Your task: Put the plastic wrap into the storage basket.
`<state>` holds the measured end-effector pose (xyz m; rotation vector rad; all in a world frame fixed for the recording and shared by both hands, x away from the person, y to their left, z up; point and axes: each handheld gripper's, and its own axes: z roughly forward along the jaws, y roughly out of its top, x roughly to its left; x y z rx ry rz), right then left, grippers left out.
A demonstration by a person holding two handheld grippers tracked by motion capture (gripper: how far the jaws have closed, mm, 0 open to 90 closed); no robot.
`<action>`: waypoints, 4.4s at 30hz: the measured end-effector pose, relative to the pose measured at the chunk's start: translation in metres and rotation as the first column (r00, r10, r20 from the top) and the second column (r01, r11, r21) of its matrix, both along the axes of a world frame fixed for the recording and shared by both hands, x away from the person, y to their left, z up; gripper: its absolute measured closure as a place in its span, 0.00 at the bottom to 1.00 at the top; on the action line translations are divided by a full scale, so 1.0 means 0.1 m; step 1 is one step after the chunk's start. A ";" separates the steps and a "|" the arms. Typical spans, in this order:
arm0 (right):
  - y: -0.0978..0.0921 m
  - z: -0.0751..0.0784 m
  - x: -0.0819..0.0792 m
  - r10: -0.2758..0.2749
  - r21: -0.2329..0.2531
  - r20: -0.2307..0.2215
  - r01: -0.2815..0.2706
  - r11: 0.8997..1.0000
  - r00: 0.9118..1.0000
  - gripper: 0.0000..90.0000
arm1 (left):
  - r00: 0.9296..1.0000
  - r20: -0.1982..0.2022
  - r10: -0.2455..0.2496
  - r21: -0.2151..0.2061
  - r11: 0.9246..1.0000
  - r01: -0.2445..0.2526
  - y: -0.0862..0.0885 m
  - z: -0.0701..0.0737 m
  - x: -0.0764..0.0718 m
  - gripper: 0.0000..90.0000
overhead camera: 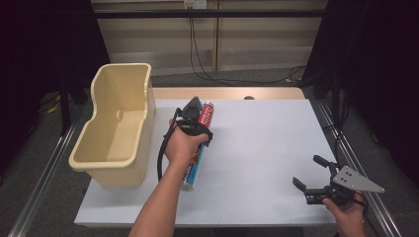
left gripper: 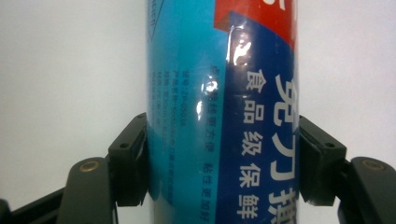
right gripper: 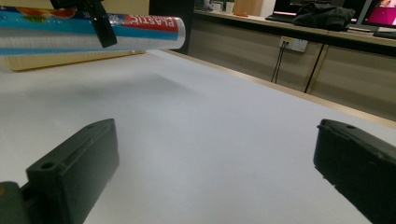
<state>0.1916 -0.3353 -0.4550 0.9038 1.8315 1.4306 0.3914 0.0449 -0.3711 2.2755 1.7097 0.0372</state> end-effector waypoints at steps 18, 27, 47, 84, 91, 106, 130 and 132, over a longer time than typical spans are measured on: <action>0.00 0.01 0.00 -0.003 0.007 0.002 0.003 1.000 1.000 0.00 | 1.000 0.013 0.024 0.006 1.000 -0.024 0.17 0.39 0.02 0.36; -0.01 0.01 0.00 -0.008 0.006 -0.001 0.008 1.000 1.000 0.00 | 0.999 0.027 0.039 -0.003 0.999 -0.039 0.24 0.60 0.02 0.36; -0.02 0.00 0.00 -0.013 0.009 -0.002 0.013 1.000 1.000 0.00 | 0.995 0.028 0.095 -0.006 0.996 -0.095 0.51 1.00 0.01 0.36; -0.01 0.00 -0.01 -0.005 0.003 -0.007 0.005 1.000 1.000 0.00 | 0.980 0.031 0.196 0.001 0.981 -0.196 1.16 1.39 -0.09 0.36; 0.00 0.00 -0.01 -0.006 0.001 -0.005 0.006 1.000 1.000 0.00 | 0.976 0.035 0.214 0.001 0.977 -0.214 1.29 1.43 -0.11 0.36; 0.02 0.00 -0.01 -0.007 -0.004 -0.004 0.007 1.000 1.000 0.00 | 0.960 0.040 0.275 0.011 0.961 -0.276 1.61 1.41 -0.16 0.36; 0.02 0.00 -0.02 -0.005 -0.006 -0.003 0.005 1.000 1.000 0.00 | 0.954 0.025 0.299 0.029 0.954 -0.299 1.81 1.16 -0.17 0.36; 0.02 0.00 -0.02 -0.004 -0.003 -0.004 0.004 1.000 1.000 0.00 | 0.955 0.015 0.296 0.026 0.955 -0.296 1.82 1.13 -0.17 0.36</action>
